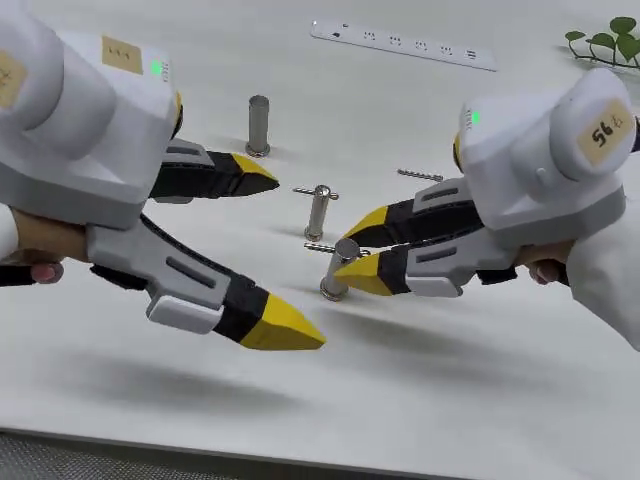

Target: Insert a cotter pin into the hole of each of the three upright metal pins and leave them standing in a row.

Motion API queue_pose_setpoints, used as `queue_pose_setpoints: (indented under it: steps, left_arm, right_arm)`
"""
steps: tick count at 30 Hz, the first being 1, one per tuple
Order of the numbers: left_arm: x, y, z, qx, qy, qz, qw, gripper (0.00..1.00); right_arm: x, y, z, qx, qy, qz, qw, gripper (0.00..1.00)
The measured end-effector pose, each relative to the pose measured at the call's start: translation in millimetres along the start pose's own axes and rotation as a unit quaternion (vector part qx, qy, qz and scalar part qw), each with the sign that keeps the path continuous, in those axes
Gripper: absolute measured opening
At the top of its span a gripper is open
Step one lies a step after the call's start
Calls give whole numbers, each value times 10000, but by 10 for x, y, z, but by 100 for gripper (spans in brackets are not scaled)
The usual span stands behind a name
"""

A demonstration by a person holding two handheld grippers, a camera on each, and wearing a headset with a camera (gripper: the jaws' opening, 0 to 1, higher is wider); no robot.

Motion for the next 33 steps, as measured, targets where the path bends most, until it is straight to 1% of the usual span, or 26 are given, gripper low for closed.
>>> queue_pose_setpoints:
  steps: [4,6,8,9,10,13,14,16,18,20,23,25,28,30,31,33]
  left_arm:
    - [34,84,12,-127,-10,9,9999,96]
    - [31,86,48,-169,-55,-9,9998,99]
    - [37,96,64,-207,-83,-32,9997,98]
    - [42,120,64,-247,-101,-47,9996,99]
    - [43,122,67,-266,-105,-58,9996,99]
    - [46,152,55,-307,-93,-79,9995,99]
    - [50,159,52,-318,-94,-65,9994,99]
    - [55,184,36,-301,-85,-25,9995,98]
    - [50,171,21,-268,-15,-75,9996,97]
    - [48,177,9,-328,16,-73,9994,97]
    - [44,184,-1,-320,6,-97,9994,97]
    - [27,166,8,-339,5,-115,9994,97]
    - [5,131,31,-387,-15,-162,9991,97]
    - [-4,108,45,-434,-22,-206,9988,97]
    - [-11,101,53,-451,-26,-224,9987,97]
    - [-16,103,59,-467,-41,-222,9987,97]
  right_arm:
    - [25,-13,-4,-13,-45,-20,10000,14]
    - [32,-16,-3,-56,-74,-18,10000,13]
    - [32,-6,-5,-50,-67,26,10000,10]
    - [29,2,-3,-66,-69,61,9999,9]
    - [30,-1,-3,-50,-71,45,10000,9]
    - [26,-4,1,-36,-87,34,10000,9]
    - [26,-1,2,5,-96,30,9999,9]
    - [28,19,3,-27,-112,27,9999,8]
    - [26,19,4,-53,-119,43,9999,8]
    - [17,18,18,-13,-69,56,10000,8]
    - [-29,30,36,-60,-61,53,9999,7]
    - [-91,81,37,-88,-44,111,9999,7]
    - [-206,197,46,-15,45,198,9998,7]
    - [-247,256,64,-11,27,271,9996,7]
    - [-272,297,88,-57,-23,319,9995,7]
    - [-307,357,129,-78,-75,370,9993,7]
Point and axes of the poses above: the centre of the closed fingertips' face, and the gripper's own axes: x roughly forward along the fingers, y roughly to its right, z roughly out of its underside, the point moved 7 cm from there along -x, roughly backward along the fingers, and after that the axes turned 3 degrees about -y, right-handed, at the moved point
